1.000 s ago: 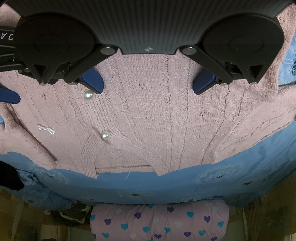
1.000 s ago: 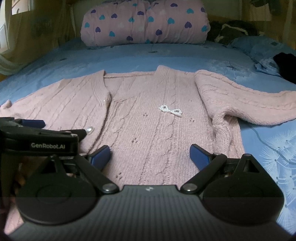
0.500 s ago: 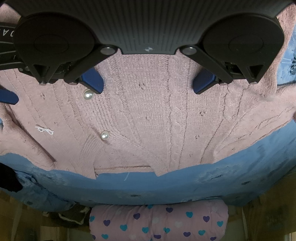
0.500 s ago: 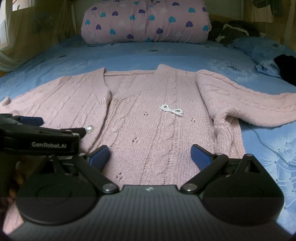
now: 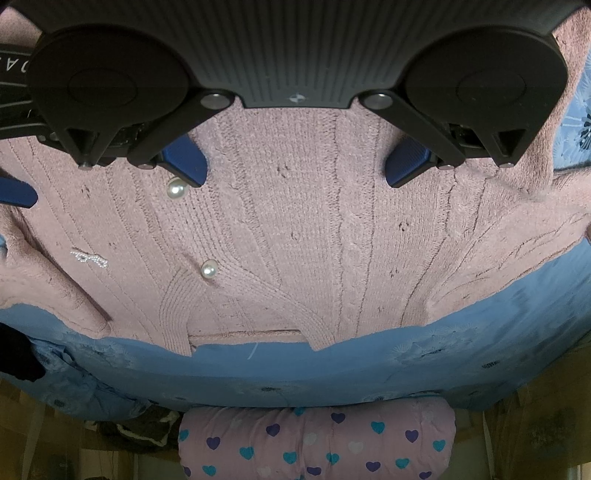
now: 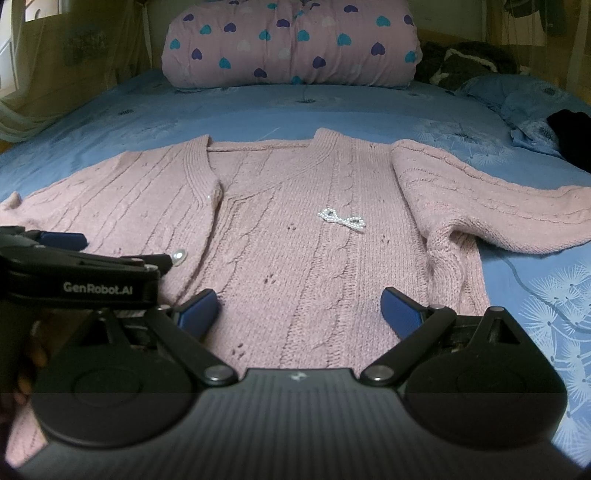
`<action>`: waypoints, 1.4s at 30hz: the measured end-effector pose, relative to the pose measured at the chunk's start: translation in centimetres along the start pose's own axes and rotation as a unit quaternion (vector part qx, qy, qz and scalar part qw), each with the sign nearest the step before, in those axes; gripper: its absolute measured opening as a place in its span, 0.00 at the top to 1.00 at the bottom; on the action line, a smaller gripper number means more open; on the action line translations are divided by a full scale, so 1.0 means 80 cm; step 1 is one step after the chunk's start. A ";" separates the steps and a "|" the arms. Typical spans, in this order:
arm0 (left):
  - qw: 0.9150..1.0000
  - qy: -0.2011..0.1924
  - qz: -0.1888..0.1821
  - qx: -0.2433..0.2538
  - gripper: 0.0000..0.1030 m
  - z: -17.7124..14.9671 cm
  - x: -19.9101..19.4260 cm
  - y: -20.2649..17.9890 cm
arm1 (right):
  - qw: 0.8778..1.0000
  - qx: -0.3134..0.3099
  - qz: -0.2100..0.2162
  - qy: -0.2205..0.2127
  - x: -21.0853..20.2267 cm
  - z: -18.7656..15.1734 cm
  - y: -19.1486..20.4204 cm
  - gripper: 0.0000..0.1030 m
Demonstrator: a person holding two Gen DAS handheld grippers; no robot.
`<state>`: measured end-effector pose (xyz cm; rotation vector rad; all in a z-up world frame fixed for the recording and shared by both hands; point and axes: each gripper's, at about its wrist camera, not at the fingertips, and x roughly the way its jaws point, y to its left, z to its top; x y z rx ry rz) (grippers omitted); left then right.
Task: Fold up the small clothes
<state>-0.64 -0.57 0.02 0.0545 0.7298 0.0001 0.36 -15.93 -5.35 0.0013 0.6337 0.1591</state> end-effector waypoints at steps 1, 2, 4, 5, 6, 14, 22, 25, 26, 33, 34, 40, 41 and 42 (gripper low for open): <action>1.000 0.000 0.000 0.000 0.00 0.000 0.000 0.000 | 1.000 0.000 0.000 0.000 0.000 0.000 0.000 0.06; 1.000 0.000 0.000 0.000 0.00 0.000 0.000 0.000 | 1.000 0.000 0.000 0.000 0.000 0.000 0.000 0.06; 1.000 0.000 0.000 0.000 0.00 0.000 0.000 0.000 | 1.000 0.000 0.000 0.000 0.000 0.000 0.000 0.06; 1.000 0.000 0.000 0.000 0.00 0.000 0.000 0.000 | 1.000 0.000 0.000 0.000 0.000 0.000 0.000 0.06; 1.000 0.000 0.000 0.000 0.00 0.000 0.000 0.000 | 1.000 0.000 0.000 0.000 0.000 0.000 0.000 0.06; 1.000 0.000 0.000 0.000 0.00 0.000 0.000 0.000 | 1.000 0.000 0.000 0.000 0.000 0.000 0.000 0.06; 1.000 0.001 0.000 0.000 0.00 0.000 -0.001 0.001 | 1.000 0.000 0.000 0.001 0.000 0.000 0.000 0.06; 1.000 0.001 0.000 0.000 0.00 0.000 -0.001 0.001 | 1.000 0.000 0.000 0.001 0.000 0.000 0.000 0.06; 1.000 0.001 0.001 0.000 0.00 0.000 -0.001 0.001 | 1.000 0.000 0.000 0.001 0.000 0.000 0.000 0.06; 1.000 0.003 0.006 0.002 0.00 0.001 0.001 -0.003 | 1.000 0.002 0.002 0.001 0.000 0.001 -0.001 0.06; 1.000 0.002 0.006 0.002 0.00 0.000 0.001 -0.004 | 1.000 0.003 0.002 0.001 0.000 0.001 -0.001 0.06; 1.000 -0.001 0.004 0.001 0.00 -0.001 -0.001 -0.003 | 1.000 0.006 0.006 -0.001 0.000 0.001 -0.004 0.06; 1.000 -0.001 0.003 0.000 0.00 -0.001 -0.001 -0.001 | 1.000 0.008 0.008 -0.002 0.000 0.000 -0.005 0.06; 1.000 -0.001 0.003 -0.001 0.00 -0.001 -0.002 -0.001 | 1.000 0.009 0.009 -0.001 0.000 0.001 -0.006 0.06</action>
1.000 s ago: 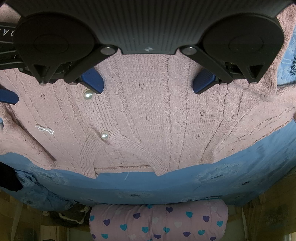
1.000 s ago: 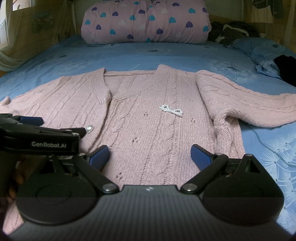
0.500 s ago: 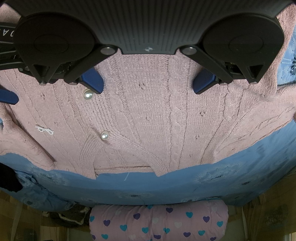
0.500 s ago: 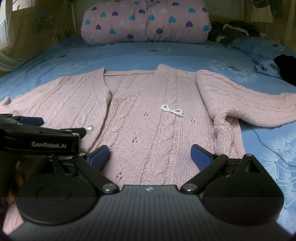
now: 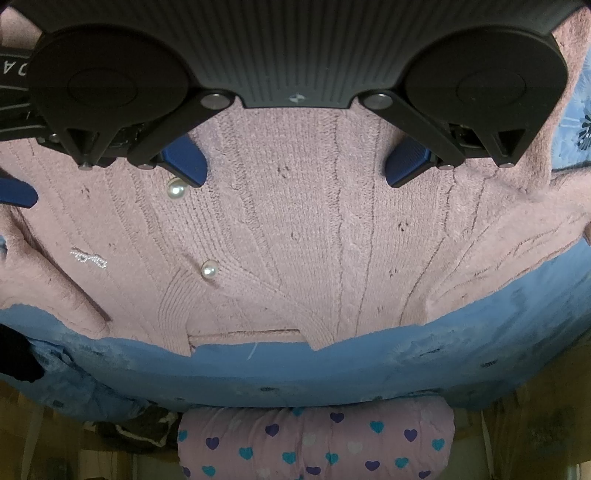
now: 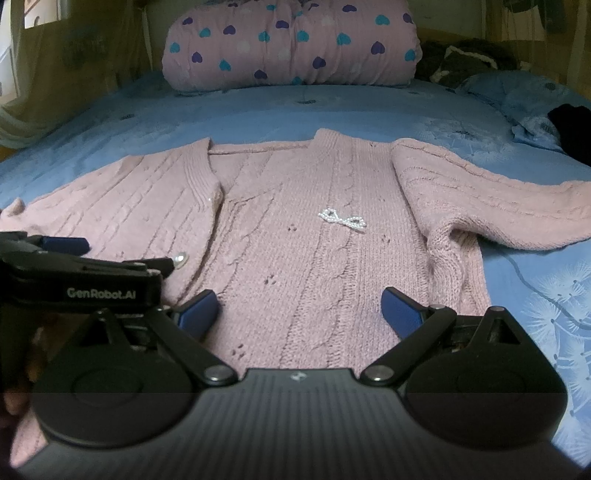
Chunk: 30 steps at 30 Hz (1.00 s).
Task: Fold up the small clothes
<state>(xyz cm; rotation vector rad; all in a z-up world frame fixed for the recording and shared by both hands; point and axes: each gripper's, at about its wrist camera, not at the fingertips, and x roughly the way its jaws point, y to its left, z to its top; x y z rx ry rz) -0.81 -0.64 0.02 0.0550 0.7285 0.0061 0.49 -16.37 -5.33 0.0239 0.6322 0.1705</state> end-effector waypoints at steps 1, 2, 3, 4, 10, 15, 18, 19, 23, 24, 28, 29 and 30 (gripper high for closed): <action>1.000 0.000 0.000 0.000 0.00 0.000 -0.001 0.000 | 1.000 -0.001 -0.001 0.001 0.000 0.000 0.001 0.06; 1.000 0.001 0.000 -0.001 0.00 0.001 -0.002 0.001 | 1.000 -0.004 -0.003 0.002 0.001 0.000 0.002 0.06; 1.000 0.003 -0.002 -0.002 0.00 0.002 -0.004 0.001 | 1.000 -0.005 -0.004 0.003 0.001 0.000 0.002 0.06; 1.000 0.005 -0.003 -0.003 0.00 0.003 -0.006 0.002 | 1.000 -0.004 -0.003 0.007 0.001 0.001 0.002 0.06; 0.999 0.014 -0.039 -0.010 0.00 0.013 -0.029 0.005 | 0.999 0.036 0.028 0.011 -0.019 0.007 -0.011 0.06; 0.998 -0.003 -0.058 -0.002 0.00 0.034 -0.056 0.003 | 0.997 0.066 0.035 -0.008 -0.046 0.021 -0.038 0.06; 0.998 -0.013 -0.058 0.005 0.00 0.050 -0.068 0.001 | 0.997 0.064 0.020 -0.029 -0.060 0.040 -0.063 0.06; 0.998 -0.017 -0.059 0.005 0.00 0.057 -0.072 0.001 | 0.997 0.063 0.013 -0.035 -0.062 0.046 -0.071 0.06; 0.998 -0.028 -0.057 0.010 0.00 0.075 -0.075 -0.002 | 0.995 0.068 -0.043 -0.061 -0.059 0.067 -0.118 0.06; 0.998 -0.028 -0.055 0.012 0.00 0.078 -0.074 -0.004 | 0.993 0.076 -0.059 -0.067 -0.057 0.071 -0.133 0.06; 0.999 -0.016 -0.050 0.012 0.00 0.082 -0.055 -0.007 | 0.983 0.114 -0.119 -0.079 -0.039 0.078 -0.191 0.06; 0.999 -0.012 -0.052 0.010 0.00 0.081 -0.051 -0.008 | 0.979 0.127 -0.138 -0.074 -0.033 0.079 -0.206 0.06; 0.998 -0.010 -0.057 0.009 0.00 0.078 -0.046 -0.008 | 0.975 0.143 -0.155 -0.071 -0.029 0.078 -0.222 0.06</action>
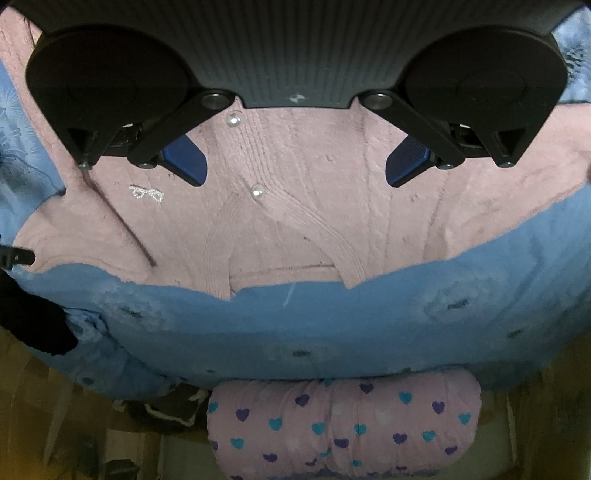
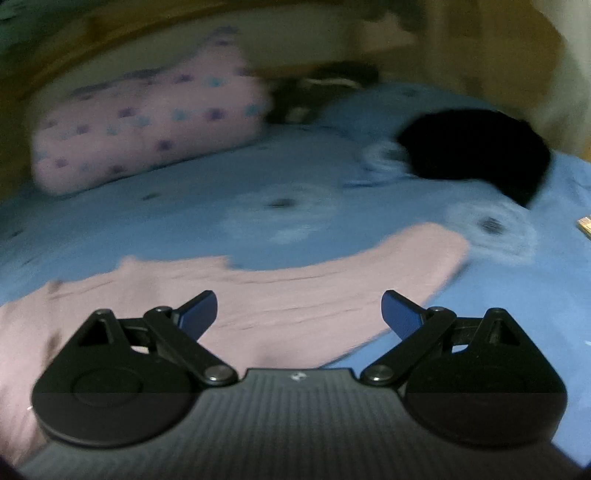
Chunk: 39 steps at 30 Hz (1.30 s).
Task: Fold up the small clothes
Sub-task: 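Grasp the cuff of the pink cardigan sleeve with the right gripper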
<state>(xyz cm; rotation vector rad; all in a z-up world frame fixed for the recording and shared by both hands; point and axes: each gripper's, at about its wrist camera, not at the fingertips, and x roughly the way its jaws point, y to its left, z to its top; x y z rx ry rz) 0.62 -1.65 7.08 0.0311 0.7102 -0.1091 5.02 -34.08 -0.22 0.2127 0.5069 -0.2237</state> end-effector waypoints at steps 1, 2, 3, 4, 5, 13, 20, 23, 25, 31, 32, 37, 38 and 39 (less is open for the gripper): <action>1.000 0.001 -0.007 -0.003 0.00 -0.003 0.005 0.000 | 1.000 0.013 -0.013 0.001 0.006 0.002 -0.010 0.06; 1.000 0.001 -0.014 -0.006 0.00 -0.006 0.009 0.001 | 0.999 0.029 -0.024 0.002 0.013 0.004 -0.022 0.06; 1.000 0.000 -0.017 -0.008 0.00 -0.009 0.013 0.000 | 0.998 0.044 -0.032 0.002 0.018 0.006 -0.034 0.06; 1.000 -0.001 -0.020 -0.011 0.00 -0.012 0.018 0.000 | 0.998 0.058 -0.039 0.001 0.024 0.007 -0.045 0.06; 1.000 -0.002 -0.021 -0.012 0.00 -0.016 0.021 -0.001 | 0.997 0.067 -0.043 0.000 0.029 0.008 -0.053 0.06; 1.000 0.018 -0.018 -0.008 0.00 -0.038 0.041 -0.002 | 0.990 0.125 -0.049 0.036 0.076 0.004 -0.085 0.06; 0.999 0.026 -0.017 -0.021 0.00 -0.042 0.042 0.004 | 0.982 0.181 -0.026 0.054 0.100 -0.007 -0.101 0.04; 0.999 0.032 -0.015 -0.023 0.00 -0.042 0.044 0.005 | 0.987 0.147 -0.042 0.056 0.107 -0.006 -0.086 0.03; 0.999 0.036 -0.019 -0.025 0.00 -0.042 0.044 0.006 | 0.989 0.133 -0.043 0.049 0.109 -0.006 -0.079 0.04; 0.999 0.037 -0.018 -0.031 0.00 -0.043 0.044 0.011 | 0.987 0.160 -0.015 0.016 0.103 -0.004 -0.087 0.33; 0.999 0.037 -0.017 -0.032 0.00 -0.043 0.044 0.012 | 0.986 0.168 -0.014 0.013 0.103 -0.004 -0.090 0.42; 0.998 0.036 -0.015 -0.040 0.00 -0.044 0.043 0.016 | 0.976 0.216 -0.007 0.002 0.099 -0.003 -0.109 0.89; 0.999 0.034 -0.013 -0.039 0.00 -0.044 0.042 0.016 | 0.972 0.233 0.003 -0.007 0.096 -0.002 -0.115 0.89; 0.999 0.032 -0.012 -0.036 0.00 -0.043 0.041 0.016 | 0.970 0.242 0.007 -0.020 0.091 0.000 -0.117 0.90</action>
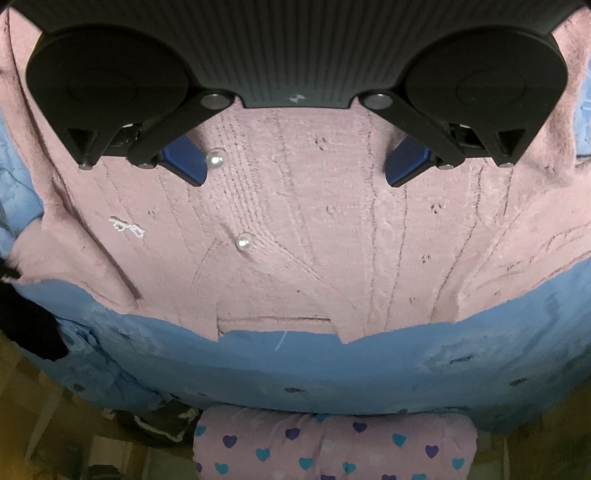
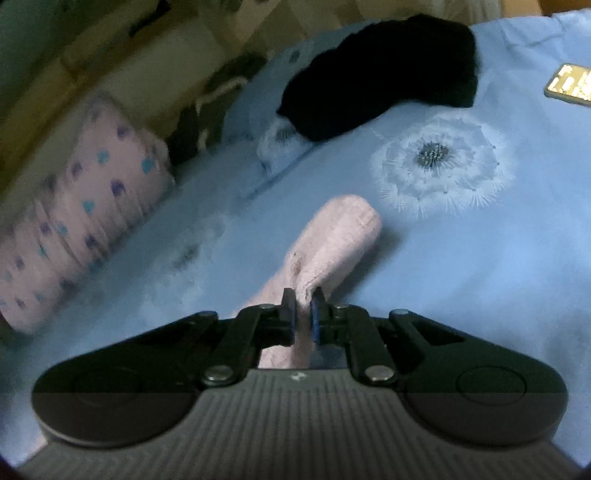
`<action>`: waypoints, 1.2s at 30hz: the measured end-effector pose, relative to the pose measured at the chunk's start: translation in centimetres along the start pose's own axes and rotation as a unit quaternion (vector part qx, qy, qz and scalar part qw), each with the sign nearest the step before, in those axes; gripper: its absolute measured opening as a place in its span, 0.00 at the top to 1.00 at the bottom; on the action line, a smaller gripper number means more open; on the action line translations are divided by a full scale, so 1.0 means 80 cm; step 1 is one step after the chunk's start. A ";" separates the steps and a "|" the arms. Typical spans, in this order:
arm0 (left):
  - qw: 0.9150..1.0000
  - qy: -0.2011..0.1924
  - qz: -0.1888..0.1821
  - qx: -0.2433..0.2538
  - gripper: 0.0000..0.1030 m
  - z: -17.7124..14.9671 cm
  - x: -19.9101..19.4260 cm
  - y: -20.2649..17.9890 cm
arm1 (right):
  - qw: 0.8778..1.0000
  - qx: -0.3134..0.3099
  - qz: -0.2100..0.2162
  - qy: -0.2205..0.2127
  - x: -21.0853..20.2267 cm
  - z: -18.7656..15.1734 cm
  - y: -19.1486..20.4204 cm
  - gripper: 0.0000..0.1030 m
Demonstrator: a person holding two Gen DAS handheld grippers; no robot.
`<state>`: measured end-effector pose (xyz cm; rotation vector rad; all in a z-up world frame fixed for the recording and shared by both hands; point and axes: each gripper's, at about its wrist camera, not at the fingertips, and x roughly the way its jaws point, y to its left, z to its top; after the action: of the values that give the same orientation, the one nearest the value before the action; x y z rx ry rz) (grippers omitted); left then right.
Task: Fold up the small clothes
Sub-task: 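Grasp the cuff of the pink cardigan sleeve with the right gripper, then lift the sleeve and carry it across the cardigan body with the right gripper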
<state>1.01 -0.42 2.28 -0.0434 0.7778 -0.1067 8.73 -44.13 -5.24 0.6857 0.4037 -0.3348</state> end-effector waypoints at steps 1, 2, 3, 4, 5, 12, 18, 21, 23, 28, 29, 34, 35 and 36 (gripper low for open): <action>1.000 -0.002 0.000 0.004 0.00 0.001 -0.001 0.000 | 1.000 0.004 0.006 -0.017 -0.008 0.004 0.001 0.90; 1.000 -0.004 0.001 0.007 0.00 0.001 -0.002 -0.001 | 0.999 0.007 0.012 -0.033 -0.015 0.008 0.003 0.90; 1.000 -0.008 0.002 0.011 0.00 0.002 -0.003 -0.002 | 0.998 0.013 0.015 -0.055 -0.023 0.013 0.005 0.90; 1.000 -0.012 0.002 0.016 0.00 0.003 -0.005 -0.003 | 0.997 0.016 0.017 -0.072 -0.032 0.017 0.007 0.90; 1.000 -0.015 0.000 0.020 0.00 0.003 -0.007 -0.003 | 0.996 0.014 0.018 -0.089 -0.042 0.021 0.009 0.90; 0.999 -0.026 -0.009 0.029 0.00 0.004 -0.018 -0.003 | 0.984 -0.025 0.029 -0.171 -0.098 0.051 0.040 0.91; 1.000 -0.021 -0.005 0.017 0.00 0.006 -0.018 0.002 | 0.976 -0.071 0.067 -0.193 -0.135 0.067 0.086 0.91; 1.000 -0.019 -0.004 0.012 0.00 0.007 -0.019 0.007 | 0.972 -0.098 0.095 -0.193 -0.149 0.063 0.113 0.91; 1.000 -0.018 -0.003 0.008 0.00 0.006 -0.019 0.009 | 0.969 -0.111 0.116 -0.186 -0.156 0.057 0.130 0.91; 1.000 -0.017 0.003 -0.003 0.00 0.009 -0.022 0.019 | 0.964 -0.142 0.162 -0.156 -0.164 0.032 0.182 0.91; 1.000 -0.017 0.004 -0.005 0.00 0.009 -0.023 0.021 | 0.963 -0.148 0.169 -0.150 -0.166 0.025 0.193 0.91; 1.000 -0.015 0.016 -0.011 0.00 0.011 -0.024 0.033 | 0.955 -0.165 0.214 -0.119 -0.168 -0.013 0.244 0.91; 1.000 -0.013 0.020 -0.013 0.00 0.012 -0.023 0.036 | 0.954 -0.169 0.222 -0.114 -0.168 -0.021 0.253 0.91; 1.000 -0.012 0.023 -0.016 0.00 0.012 -0.023 0.040 | 0.951 -0.175 0.229 -0.108 -0.168 -0.030 0.261 0.91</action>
<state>0.62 2.94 3.99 -0.0579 0.7558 -0.0500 5.34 -25.18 10.59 0.3706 0.0819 0.1054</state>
